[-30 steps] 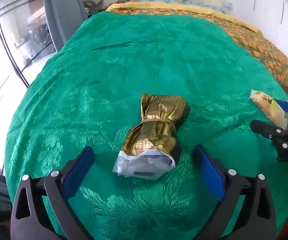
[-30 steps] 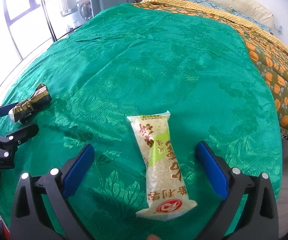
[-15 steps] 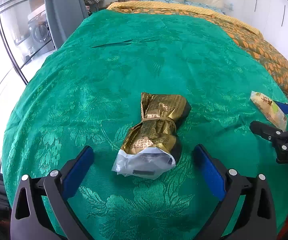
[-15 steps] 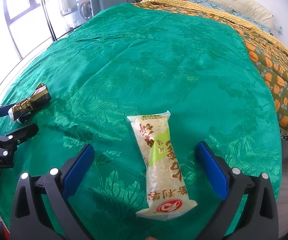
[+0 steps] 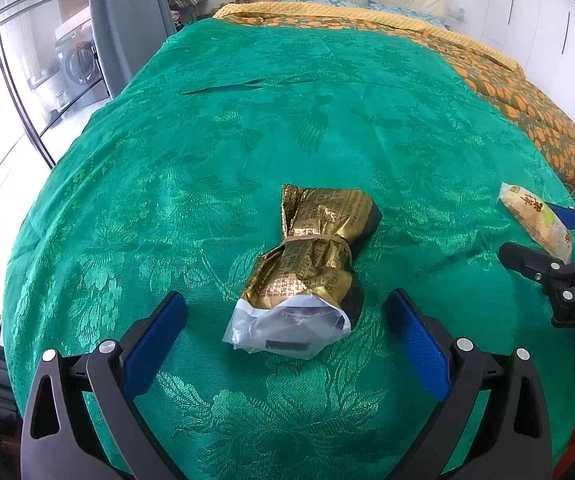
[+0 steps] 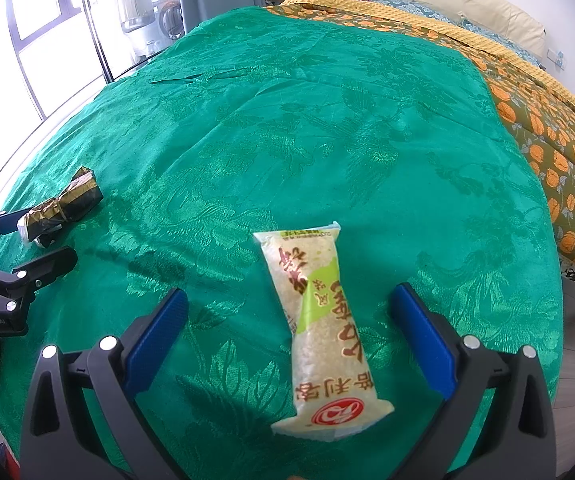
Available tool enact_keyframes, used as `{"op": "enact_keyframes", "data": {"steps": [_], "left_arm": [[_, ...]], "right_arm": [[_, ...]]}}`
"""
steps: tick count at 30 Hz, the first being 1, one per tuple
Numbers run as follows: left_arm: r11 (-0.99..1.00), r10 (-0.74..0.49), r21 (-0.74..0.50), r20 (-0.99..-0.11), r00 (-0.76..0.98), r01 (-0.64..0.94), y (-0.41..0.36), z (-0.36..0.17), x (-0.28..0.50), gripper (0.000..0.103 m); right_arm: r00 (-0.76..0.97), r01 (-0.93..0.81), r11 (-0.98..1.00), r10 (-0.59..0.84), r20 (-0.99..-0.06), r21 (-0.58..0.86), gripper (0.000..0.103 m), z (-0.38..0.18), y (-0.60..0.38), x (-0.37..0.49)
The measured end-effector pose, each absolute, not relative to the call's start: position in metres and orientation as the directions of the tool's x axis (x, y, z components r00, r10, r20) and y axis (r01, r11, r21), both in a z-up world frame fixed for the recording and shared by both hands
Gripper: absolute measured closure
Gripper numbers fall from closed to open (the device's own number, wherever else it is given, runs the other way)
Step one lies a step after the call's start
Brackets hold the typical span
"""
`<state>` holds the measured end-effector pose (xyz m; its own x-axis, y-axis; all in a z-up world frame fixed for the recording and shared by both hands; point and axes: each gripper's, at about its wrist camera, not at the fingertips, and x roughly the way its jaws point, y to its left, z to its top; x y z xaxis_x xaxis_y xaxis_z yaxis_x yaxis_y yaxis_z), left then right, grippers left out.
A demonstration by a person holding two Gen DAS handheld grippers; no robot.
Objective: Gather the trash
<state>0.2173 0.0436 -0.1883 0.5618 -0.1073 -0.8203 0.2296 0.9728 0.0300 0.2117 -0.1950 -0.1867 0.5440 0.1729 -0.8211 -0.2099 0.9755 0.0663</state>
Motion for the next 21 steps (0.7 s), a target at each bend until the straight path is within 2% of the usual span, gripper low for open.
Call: {"op": "enact_keyframes", "data": {"steps": [3, 5, 7, 9, 13, 14, 15, 16, 18, 19, 20, 21], "left_arm": [[0.953, -0.166, 0.002, -0.834, 0.527, 0.302, 0.048, -0.186, 0.217, 0.005], [0.924, -0.231, -0.035, -0.845, 0.483, 0.381, 0.057, -0.180, 0.215, 0.005], [0.911, -0.307, -0.119, -0.834, 0.459, 0.394, 0.073, -0.172, 0.213, 0.005], [0.900, -0.359, -0.180, -0.822, 0.442, 0.398, 0.079, -0.165, 0.215, 0.005], [0.893, -0.326, -0.123, -0.840, 0.434, 0.433, 0.057, -0.160, 0.228, 0.005], [0.893, -0.310, -0.104, -0.848, 0.430, 0.438, 0.049, -0.162, 0.232, 0.008], [0.896, -0.291, -0.088, -0.857, 0.425, 0.436, 0.044, -0.164, 0.236, 0.011], [0.897, -0.279, -0.080, -0.865, 0.418, 0.434, 0.043, -0.166, 0.241, 0.019], [0.901, -0.254, -0.063, -0.878, 0.406, 0.429, 0.037, -0.170, 0.246, 0.032], [0.901, -0.250, -0.059, -0.880, 0.403, 0.430, 0.038, -0.171, 0.250, 0.045], [0.900, -0.242, -0.049, -0.882, 0.404, 0.432, 0.035, -0.172, 0.250, 0.058], [0.901, -0.226, -0.024, -0.879, 0.420, 0.434, 0.031, -0.170, 0.247, 0.059]], "right_arm": [[0.493, -0.273, 0.960, 0.200, -0.847, 0.068, 0.006, -0.183, -0.197, 0.209], [0.419, -0.286, 0.950, 0.238, -0.876, 0.121, 0.007, -0.175, -0.209, 0.205], [0.389, -0.290, 0.945, 0.260, -0.884, 0.150, 0.008, -0.165, -0.220, 0.200], [0.387, -0.292, 0.948, 0.240, -0.890, 0.128, 0.015, -0.154, -0.223, 0.200], [0.363, -0.312, 0.945, 0.211, -0.908, 0.095, 0.023, -0.142, -0.210, 0.213], [0.360, -0.312, 0.948, 0.183, -0.915, 0.067, 0.026, -0.143, -0.205, 0.218], [0.352, -0.307, 0.951, 0.158, -0.923, 0.046, 0.035, -0.146, -0.200, 0.223], [0.343, -0.303, 0.952, 0.151, -0.927, 0.042, 0.040, -0.148, -0.200, 0.227], [0.322, -0.286, 0.957, 0.134, -0.937, 0.039, 0.066, -0.156, -0.200, 0.233], [0.329, -0.279, 0.960, 0.135, -0.934, 0.041, 0.074, -0.156, -0.201, 0.233], [0.339, -0.274, 0.960, 0.153, -0.928, 0.058, 0.087, -0.154, -0.203, 0.232], [0.354, -0.268, 0.961, 0.169, -0.920, 0.074, 0.088, -0.151, -0.205, 0.228]]}}
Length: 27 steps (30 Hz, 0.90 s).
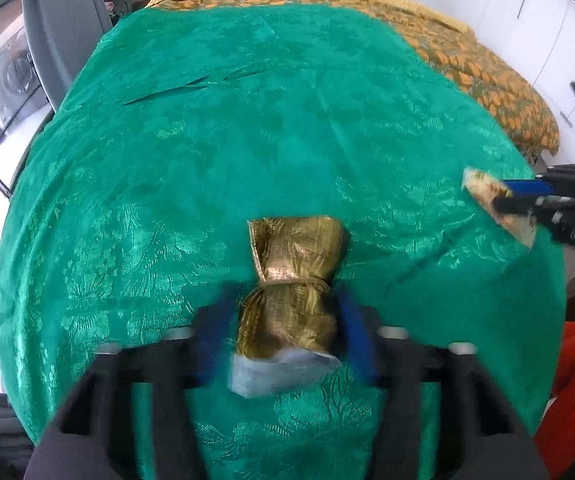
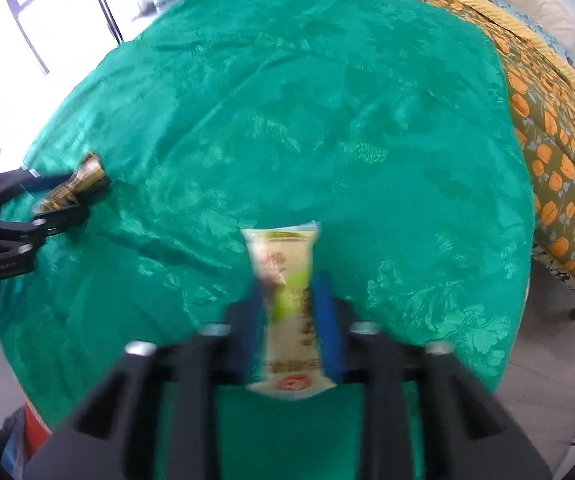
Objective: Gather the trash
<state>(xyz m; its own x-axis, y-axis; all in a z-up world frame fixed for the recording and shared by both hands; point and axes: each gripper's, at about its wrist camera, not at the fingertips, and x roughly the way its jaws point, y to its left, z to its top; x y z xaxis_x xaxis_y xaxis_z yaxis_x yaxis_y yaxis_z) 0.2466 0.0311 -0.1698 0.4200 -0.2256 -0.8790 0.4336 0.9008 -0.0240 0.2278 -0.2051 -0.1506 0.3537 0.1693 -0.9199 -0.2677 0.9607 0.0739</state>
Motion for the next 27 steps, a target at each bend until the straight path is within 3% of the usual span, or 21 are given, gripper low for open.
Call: {"op": "enact_keyframes", "data": {"steps": [6, 12, 21, 27], "left_arm": [[0.887, -0.263, -0.013, -0.835, 0.483, 0.461, 0.016, -0.151, 0.223, 0.062], [0.844, -0.392, -0.117, -0.800, 0.454, 0.523, -0.035, -0.126, 0.184, 0.062], [0.685, -0.549, -0.219, -0.782, 0.295, 0.695, -0.190, -0.121, 0.117, 0.061], [0.629, -0.534, -0.222, -0.819, 0.208, 0.745, -0.303, -0.162, 0.085, 0.061]], "right_arm": [[0.436, -0.263, 0.956, 0.241, -0.867, 0.134, 0.088, -0.122, -0.226, 0.192], [0.513, -0.188, 0.951, 0.309, -0.801, 0.246, 0.088, -0.100, -0.287, 0.141], [0.551, 0.100, 0.976, 0.110, -0.827, 0.195, 0.088, -0.137, -0.440, 0.059], [0.531, 0.237, 0.946, 0.062, -0.845, 0.219, 0.088, -0.189, -0.507, 0.044]]}}
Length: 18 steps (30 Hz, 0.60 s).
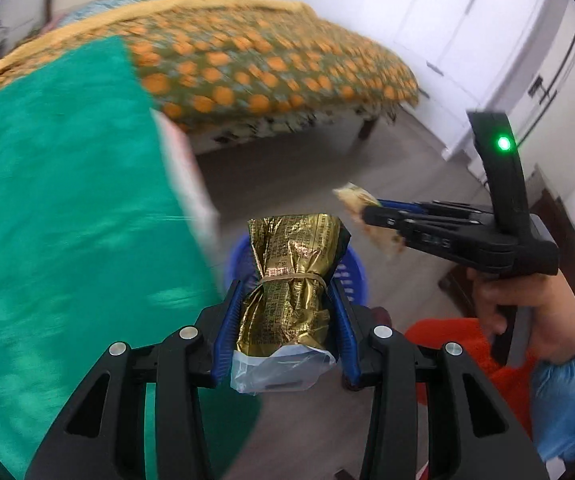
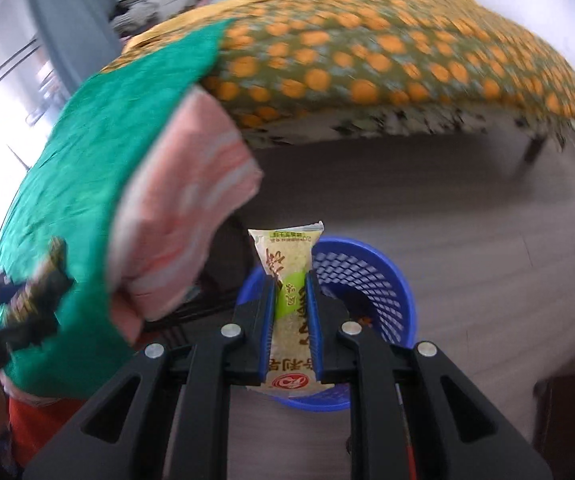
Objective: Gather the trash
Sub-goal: 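Carry both items over the blue wastebasket and open both tools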
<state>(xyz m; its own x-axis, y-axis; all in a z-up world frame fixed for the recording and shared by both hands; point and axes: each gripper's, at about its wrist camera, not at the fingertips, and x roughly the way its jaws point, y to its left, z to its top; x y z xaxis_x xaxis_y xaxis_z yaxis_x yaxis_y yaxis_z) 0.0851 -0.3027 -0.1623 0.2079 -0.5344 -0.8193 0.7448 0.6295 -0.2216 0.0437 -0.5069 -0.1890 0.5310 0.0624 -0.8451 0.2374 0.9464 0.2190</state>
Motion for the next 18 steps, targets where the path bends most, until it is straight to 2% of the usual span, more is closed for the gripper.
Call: {"op": "enact_keyframes", "data": {"steps": [3, 7, 8, 9, 10, 11, 12, 16, 18], "left_arm": [[0.629, -0.480, -0.175, -0.854, 0.201, 0.757, -0.353, -0.199, 0.080, 0.060], [0.651, -0.439, -0.161, -0.877, 0.195, 0.742, -0.383, -0.242, 0.089, 0.059], [0.656, -0.434, -0.163, -0.880, 0.192, 0.737, -0.389, -0.251, 0.092, 0.056], [0.664, -0.429, -0.164, -0.883, 0.192, 0.729, -0.395, -0.260, 0.095, 0.054], [0.671, -0.428, -0.168, -0.884, 0.191, 0.722, -0.399, -0.269, 0.098, 0.044], [0.675, -0.427, -0.172, -0.884, 0.190, 0.718, -0.403, -0.275, 0.101, 0.032], [0.685, -0.424, -0.172, -0.884, 0.196, 0.708, -0.408, -0.281, 0.104, 0.029], [0.706, -0.441, -0.187, -0.870, 0.218, 0.683, -0.400, -0.274, 0.100, 0.021], [0.702, -0.464, -0.184, -0.851, 0.246, 0.688, -0.394, -0.262, 0.092, 0.018]], "right_arm": [[0.520, 0.294, 0.921, 0.069, -0.851, 0.254, 0.088, -0.219, -0.533, 0.044], [0.508, 0.351, 0.881, 0.106, -0.855, 0.318, 0.088, -0.250, -0.562, 0.044], [0.507, 0.356, 0.870, 0.127, -0.853, 0.341, 0.085, -0.259, -0.568, 0.046], [0.505, 0.360, 0.863, 0.139, -0.852, 0.354, 0.076, -0.265, -0.571, 0.048], [0.503, 0.366, 0.857, 0.145, -0.852, 0.362, 0.069, -0.273, -0.575, 0.050], [0.504, 0.378, 0.853, 0.137, -0.853, 0.360, 0.054, -0.278, -0.576, 0.047], [0.506, 0.388, 0.849, 0.129, -0.853, 0.359, 0.043, -0.282, -0.579, 0.046], [0.516, 0.446, 0.810, 0.116, -0.849, 0.381, 0.033, -0.286, -0.592, 0.035], [0.529, 0.464, 0.804, 0.084, -0.844, 0.372, 0.015, -0.276, -0.596, 0.029]]}}
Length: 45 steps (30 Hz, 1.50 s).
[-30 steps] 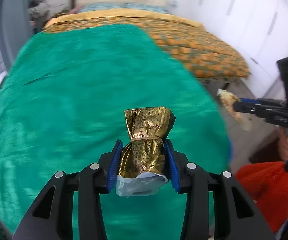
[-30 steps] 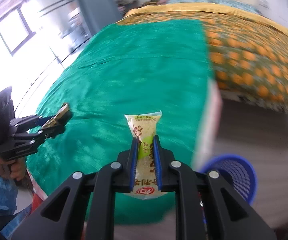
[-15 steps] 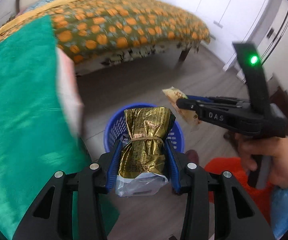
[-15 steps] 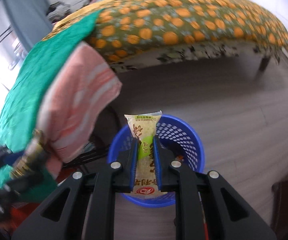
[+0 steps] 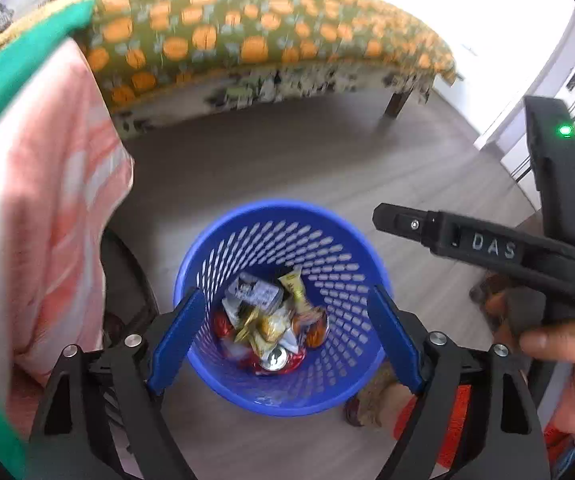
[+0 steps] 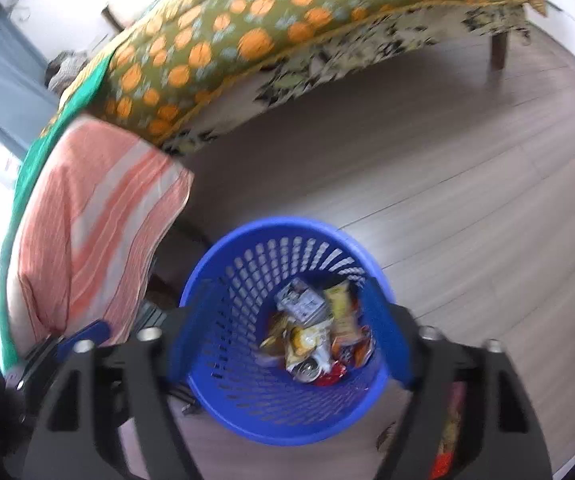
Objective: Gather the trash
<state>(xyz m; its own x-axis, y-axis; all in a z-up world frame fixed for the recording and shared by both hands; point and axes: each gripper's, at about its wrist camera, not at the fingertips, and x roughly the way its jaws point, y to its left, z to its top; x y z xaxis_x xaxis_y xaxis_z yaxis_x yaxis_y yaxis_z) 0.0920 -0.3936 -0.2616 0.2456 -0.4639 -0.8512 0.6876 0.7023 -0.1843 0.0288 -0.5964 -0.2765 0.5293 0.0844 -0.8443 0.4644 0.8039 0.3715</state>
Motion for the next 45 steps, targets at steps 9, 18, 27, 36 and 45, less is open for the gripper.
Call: {"op": "enact_keyframes", "data": {"steps": [9, 18, 27, 36, 45], "left_arm": [[0.668, -0.546, -0.159, -0.768, 0.334, 0.727, -0.345, -0.186, 0.023, 0.005], [0.734, -0.464, -0.008, -0.736, 0.493, 0.679, -0.314, -0.171, -0.008, 0.005], [0.776, -0.416, -0.014, -0.762, 0.496, 0.630, -0.306, -0.176, -0.006, 0.005], [0.789, -0.361, 0.024, -0.791, 0.495, 0.614, -0.306, -0.183, -0.010, 0.005], [0.784, -0.351, 0.014, -0.814, 0.463, 0.620, -0.306, -0.190, -0.009, 0.005]], "right_arm": [[0.629, 0.447, 0.829, -0.024, -0.777, 0.337, 0.005, -0.203, -0.569, -0.028], [0.635, 0.465, 0.869, -0.194, -0.747, 0.169, 0.005, -0.167, -0.509, -0.093], [0.613, 0.481, 0.867, -0.224, -0.758, 0.133, 0.005, -0.173, -0.494, -0.129], [0.614, 0.434, 0.889, -0.176, -0.770, 0.143, 0.005, -0.177, -0.484, -0.132], [0.598, 0.397, 0.911, -0.168, -0.783, 0.108, 0.005, -0.179, -0.473, -0.127]]}}
